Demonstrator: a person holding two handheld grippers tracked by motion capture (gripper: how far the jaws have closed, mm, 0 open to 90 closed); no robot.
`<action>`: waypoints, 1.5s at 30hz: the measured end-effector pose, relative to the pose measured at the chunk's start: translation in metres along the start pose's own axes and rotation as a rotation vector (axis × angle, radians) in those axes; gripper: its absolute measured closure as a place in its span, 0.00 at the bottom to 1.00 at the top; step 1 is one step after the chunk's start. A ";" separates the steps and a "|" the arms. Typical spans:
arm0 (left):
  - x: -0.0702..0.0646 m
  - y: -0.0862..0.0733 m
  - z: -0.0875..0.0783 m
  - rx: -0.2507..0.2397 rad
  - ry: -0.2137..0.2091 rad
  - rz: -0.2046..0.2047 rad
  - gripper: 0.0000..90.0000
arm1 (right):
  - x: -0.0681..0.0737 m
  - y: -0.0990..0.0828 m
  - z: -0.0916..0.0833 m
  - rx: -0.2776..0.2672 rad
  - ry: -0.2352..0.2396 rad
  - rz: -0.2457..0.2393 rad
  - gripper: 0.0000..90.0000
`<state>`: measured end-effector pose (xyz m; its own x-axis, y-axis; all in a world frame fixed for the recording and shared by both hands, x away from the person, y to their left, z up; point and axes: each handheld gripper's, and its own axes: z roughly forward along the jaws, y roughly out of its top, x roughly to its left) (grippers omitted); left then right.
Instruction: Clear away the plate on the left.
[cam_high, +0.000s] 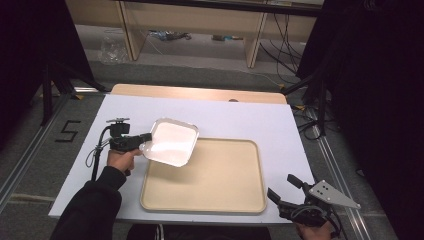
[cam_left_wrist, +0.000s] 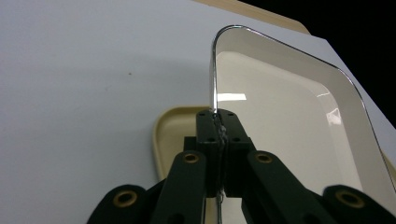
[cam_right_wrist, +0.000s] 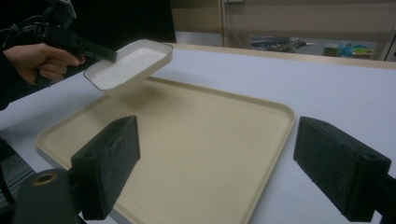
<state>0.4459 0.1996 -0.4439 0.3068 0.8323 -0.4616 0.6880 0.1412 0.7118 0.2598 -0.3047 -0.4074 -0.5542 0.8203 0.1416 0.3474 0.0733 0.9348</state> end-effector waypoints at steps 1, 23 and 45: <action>-0.004 -0.001 0.002 0.006 -0.008 0.004 0.98 | 0.000 0.000 0.000 0.003 0.001 -0.001 0.17; -0.053 -0.030 0.033 0.113 -0.082 0.106 0.98 | 0.000 0.000 -0.001 0.003 -0.007 -0.009 0.17; -0.088 -0.058 0.057 0.212 -0.124 0.168 0.98 | 0.000 0.000 0.000 -0.001 -0.003 -0.006 0.17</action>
<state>0.4161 0.0873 -0.4748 0.4972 0.7610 -0.4168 0.7387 -0.1193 0.6634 0.2594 -0.3050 -0.4073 -0.5542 0.8214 0.1350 0.3432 0.0777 0.9361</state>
